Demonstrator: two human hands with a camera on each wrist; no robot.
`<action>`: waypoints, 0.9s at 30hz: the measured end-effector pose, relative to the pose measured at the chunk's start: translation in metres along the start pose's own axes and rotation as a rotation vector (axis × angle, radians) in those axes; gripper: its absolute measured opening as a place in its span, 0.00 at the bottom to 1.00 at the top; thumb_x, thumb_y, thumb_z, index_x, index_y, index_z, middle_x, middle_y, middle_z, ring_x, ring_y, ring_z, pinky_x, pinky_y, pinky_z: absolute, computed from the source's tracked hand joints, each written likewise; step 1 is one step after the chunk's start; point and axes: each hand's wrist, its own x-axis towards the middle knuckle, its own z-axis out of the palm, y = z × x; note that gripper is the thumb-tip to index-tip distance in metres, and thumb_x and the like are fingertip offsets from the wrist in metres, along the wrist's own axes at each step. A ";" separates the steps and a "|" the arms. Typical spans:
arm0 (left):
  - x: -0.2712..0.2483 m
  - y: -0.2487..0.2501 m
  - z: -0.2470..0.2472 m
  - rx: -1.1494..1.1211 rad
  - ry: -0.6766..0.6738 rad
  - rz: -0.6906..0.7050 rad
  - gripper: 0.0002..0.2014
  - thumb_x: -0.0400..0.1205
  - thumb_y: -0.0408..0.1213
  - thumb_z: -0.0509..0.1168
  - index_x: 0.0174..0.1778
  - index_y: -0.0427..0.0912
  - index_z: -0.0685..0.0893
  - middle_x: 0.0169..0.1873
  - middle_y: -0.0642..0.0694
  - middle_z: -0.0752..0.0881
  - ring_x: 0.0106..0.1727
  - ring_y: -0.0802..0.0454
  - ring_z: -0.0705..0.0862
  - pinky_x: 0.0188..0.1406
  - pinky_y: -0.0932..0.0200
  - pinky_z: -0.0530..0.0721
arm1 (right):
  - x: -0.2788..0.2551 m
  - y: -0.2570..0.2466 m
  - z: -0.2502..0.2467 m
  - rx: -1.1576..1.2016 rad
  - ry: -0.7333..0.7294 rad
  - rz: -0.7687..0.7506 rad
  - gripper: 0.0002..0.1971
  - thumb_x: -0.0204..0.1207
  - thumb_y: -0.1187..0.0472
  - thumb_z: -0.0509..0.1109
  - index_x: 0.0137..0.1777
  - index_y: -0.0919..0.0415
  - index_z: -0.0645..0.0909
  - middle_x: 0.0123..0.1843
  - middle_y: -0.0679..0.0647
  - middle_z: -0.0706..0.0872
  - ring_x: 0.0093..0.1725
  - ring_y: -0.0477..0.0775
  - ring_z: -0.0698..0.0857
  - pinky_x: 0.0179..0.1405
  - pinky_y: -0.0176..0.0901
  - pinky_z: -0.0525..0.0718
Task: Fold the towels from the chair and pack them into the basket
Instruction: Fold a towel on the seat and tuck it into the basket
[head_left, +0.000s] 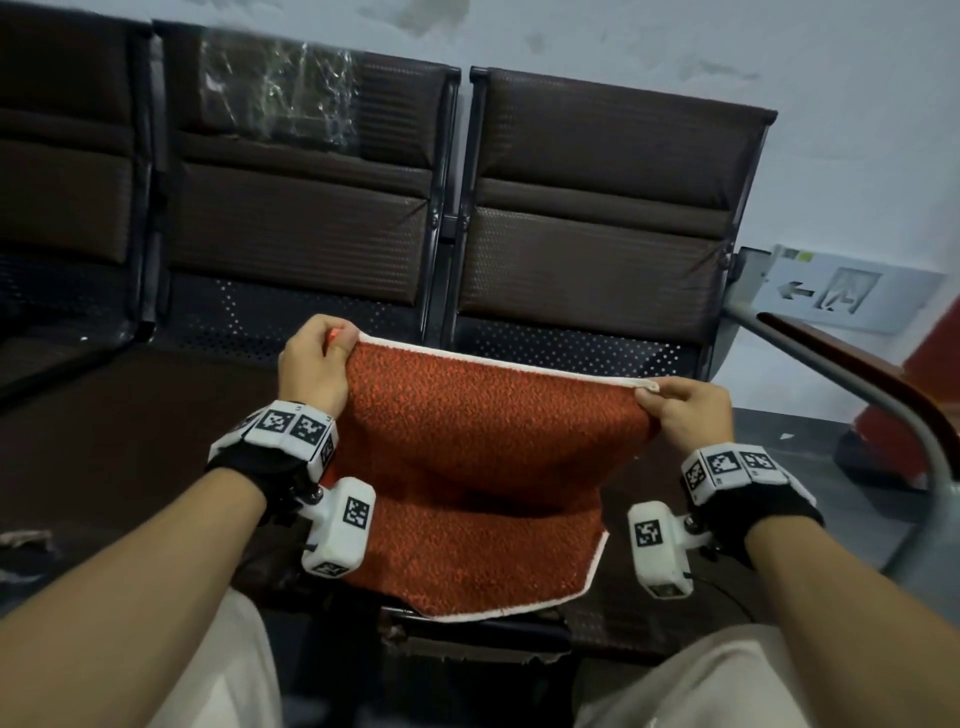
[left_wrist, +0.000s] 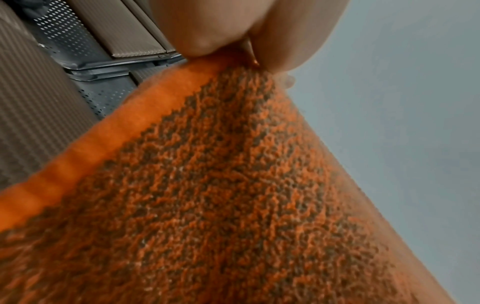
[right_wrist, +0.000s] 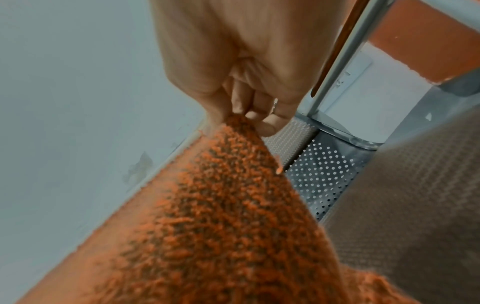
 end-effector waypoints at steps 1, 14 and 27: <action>-0.001 -0.001 0.000 0.005 -0.010 -0.010 0.06 0.83 0.35 0.62 0.46 0.41 0.85 0.43 0.49 0.84 0.48 0.53 0.80 0.48 0.63 0.71 | 0.000 -0.001 0.001 0.018 0.030 0.025 0.02 0.69 0.63 0.78 0.41 0.57 0.89 0.38 0.55 0.89 0.45 0.54 0.85 0.60 0.55 0.83; -0.001 -0.007 0.018 0.051 -0.039 -0.159 0.10 0.84 0.33 0.58 0.48 0.42 0.85 0.43 0.48 0.83 0.47 0.53 0.78 0.46 0.64 0.69 | 0.001 -0.013 0.020 -0.114 0.147 0.157 0.10 0.75 0.57 0.72 0.49 0.63 0.87 0.56 0.62 0.88 0.61 0.63 0.83 0.67 0.48 0.76; 0.005 -0.013 0.026 0.014 0.028 -0.336 0.05 0.80 0.37 0.67 0.47 0.42 0.86 0.49 0.40 0.87 0.52 0.43 0.84 0.50 0.58 0.76 | -0.001 -0.014 0.025 -0.165 0.184 0.226 0.11 0.76 0.58 0.72 0.54 0.61 0.89 0.58 0.61 0.89 0.63 0.64 0.82 0.66 0.44 0.75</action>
